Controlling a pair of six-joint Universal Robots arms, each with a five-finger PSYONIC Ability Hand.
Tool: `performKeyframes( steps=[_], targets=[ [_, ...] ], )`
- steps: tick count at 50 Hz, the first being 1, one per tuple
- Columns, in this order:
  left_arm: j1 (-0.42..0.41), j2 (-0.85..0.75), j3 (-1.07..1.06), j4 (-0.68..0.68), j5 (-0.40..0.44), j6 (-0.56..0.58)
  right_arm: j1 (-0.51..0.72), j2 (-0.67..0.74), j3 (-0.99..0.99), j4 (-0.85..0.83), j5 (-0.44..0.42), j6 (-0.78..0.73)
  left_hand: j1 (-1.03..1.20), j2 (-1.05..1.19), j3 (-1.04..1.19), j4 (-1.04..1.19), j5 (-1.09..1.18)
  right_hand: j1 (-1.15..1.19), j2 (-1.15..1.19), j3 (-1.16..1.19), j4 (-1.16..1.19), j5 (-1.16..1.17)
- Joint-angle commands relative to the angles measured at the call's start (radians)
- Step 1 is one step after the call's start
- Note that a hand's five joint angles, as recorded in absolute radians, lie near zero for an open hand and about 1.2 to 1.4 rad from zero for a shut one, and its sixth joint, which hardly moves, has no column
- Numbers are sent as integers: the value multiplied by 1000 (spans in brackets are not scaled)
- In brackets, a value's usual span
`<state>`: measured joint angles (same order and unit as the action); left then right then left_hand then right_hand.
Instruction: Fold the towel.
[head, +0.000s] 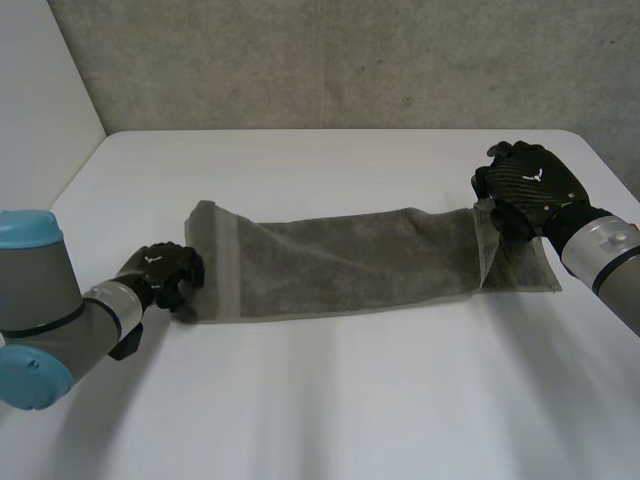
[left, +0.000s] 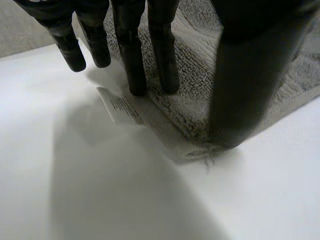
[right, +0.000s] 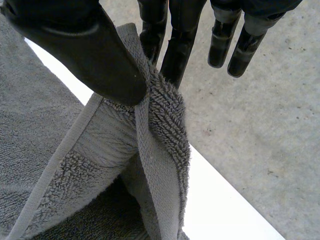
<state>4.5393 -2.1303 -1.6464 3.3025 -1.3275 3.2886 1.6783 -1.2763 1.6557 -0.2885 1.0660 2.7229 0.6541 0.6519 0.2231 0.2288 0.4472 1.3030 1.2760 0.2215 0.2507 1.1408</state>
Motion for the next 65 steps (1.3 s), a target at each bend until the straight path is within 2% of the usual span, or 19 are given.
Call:
performKeyframes(
  steps=[1, 7, 14, 24, 31, 33, 35, 47, 52, 58, 65],
  targets=[
    [-3, -22, 10, 3, -30, 2, 0, 2, 1, 0, -1, 0, -15, -13, -49, -54, 17, 93, 120, -47, -76, 81],
    [-5, -31, 11, 5, -33, 3, 0, 2, 3, -1, -1, 0, 9, 11, -49, -54, 41, 93, 120, -47, -76, 81],
    [-8, -31, 13, 6, -33, 3, 0, 2, 3, -1, -3, 0, 167, 169, -49, -54, 199, 93, 120, -47, -76, 81],
    [-11, -31, 11, 6, -33, 3, 0, 2, 4, -1, -5, 0, 190, 193, -49, -54, 223, 93, 120, -47, -76, 81],
    [-17, -31, 10, 6, -33, 2, 0, 2, 4, 0, -5, 0, 425, 428, -49, -54, 458, 93, 120, -47, -76, 81],
    [-19, -31, 10, 5, -27, 2, 0, 2, 3, 0, -5, 0, 650, 652, -49, -54, 682, 93, 120, -47, -76, 81],
    [-19, -31, 8, 5, -22, 2, 0, 2, 4, 0, -5, 0, 741, 743, -49, -54, 774, 93, 120, -47, -76, 81],
    [-17, -14, -4, 5, -6, 0, 6, 2, 3, -1, -5, 0, 742, 744, -49, -54, 775, 93, 120, -47, -76, 81],
    [-3, 71, -16, 8, 30, -12, 6, -2, -2, 3, -5, 1, 742, 744, -49, -54, 775, 93, 120, -47, -76, 81],
    [7, 165, -27, 12, 30, -20, -2, -52, -17, 21, -1, 12, 742, 744, -49, -54, 775, 93, 120, -47, -76, 81],
    [73, 367, -38, 2, 42, -128, -5, -161, -63, 127, -5, 20, 742, 744, -49, -54, 775, 93, 120, -47, -76, 81]
  ],
)
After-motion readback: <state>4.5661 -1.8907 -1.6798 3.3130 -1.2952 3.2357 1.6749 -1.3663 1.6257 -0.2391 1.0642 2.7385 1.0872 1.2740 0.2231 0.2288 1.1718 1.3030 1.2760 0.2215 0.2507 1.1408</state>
